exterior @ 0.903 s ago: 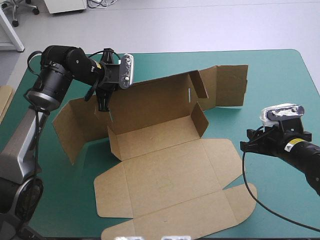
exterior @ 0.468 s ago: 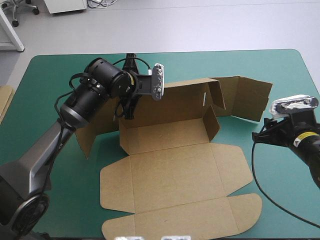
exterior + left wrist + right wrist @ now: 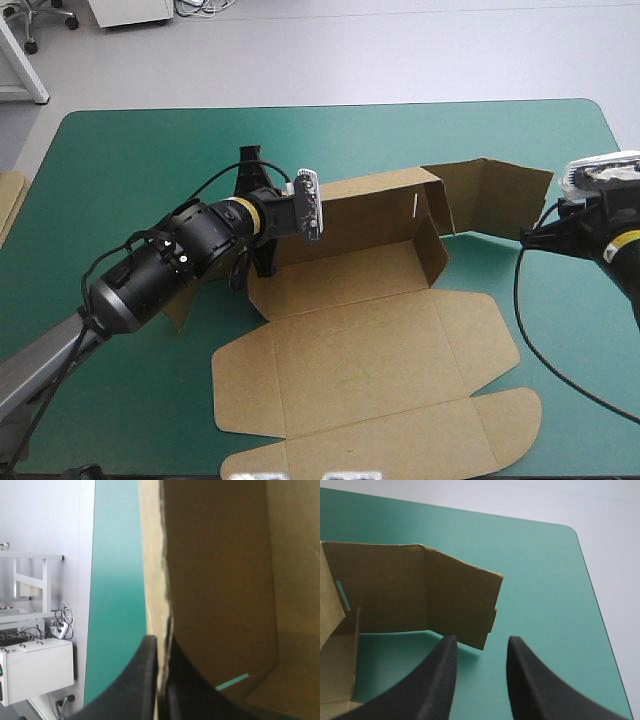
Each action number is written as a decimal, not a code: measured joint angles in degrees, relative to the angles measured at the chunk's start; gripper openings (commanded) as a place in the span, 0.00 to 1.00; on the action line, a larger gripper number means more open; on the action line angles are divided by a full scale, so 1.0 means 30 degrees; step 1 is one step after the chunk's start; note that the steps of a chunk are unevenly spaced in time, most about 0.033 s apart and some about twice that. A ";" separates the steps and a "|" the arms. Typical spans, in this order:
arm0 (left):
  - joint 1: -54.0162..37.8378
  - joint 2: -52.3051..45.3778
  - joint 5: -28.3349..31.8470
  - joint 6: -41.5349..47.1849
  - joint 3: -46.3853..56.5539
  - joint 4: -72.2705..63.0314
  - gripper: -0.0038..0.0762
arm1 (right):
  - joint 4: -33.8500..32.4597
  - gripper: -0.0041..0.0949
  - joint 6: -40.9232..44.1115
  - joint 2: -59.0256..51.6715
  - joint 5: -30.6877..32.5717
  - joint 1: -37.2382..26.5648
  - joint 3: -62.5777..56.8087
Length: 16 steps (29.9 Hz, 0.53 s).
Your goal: Fold the box
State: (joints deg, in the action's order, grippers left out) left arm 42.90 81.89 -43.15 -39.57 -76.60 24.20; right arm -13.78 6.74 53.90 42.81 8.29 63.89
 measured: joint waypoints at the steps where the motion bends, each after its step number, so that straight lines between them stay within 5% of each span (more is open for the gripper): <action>1: 0.0134 -0.0167 0.0356 0.0296 0.0425 0.0296 0.04 | 0.0000 0.35 0.0063 0.0313 0.0190 -0.0018 0.0162; 10: 0.2079 -0.0443 0.1712 0.5772 0.3076 0.6666 0.04 | 0.0018 0.34 0.0192 0.3465 0.1459 -0.0022 0.3236; 16: 0.2333 -0.0480 0.1987 0.7759 0.3568 0.7758 0.04 | 0.1142 0.11 -0.0119 0.6477 0.1654 -0.0845 0.6319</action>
State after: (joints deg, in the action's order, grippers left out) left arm 49.90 80.45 -37.19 -16.29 -65.89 47.48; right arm -10.35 6.38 73.33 47.77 5.76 82.85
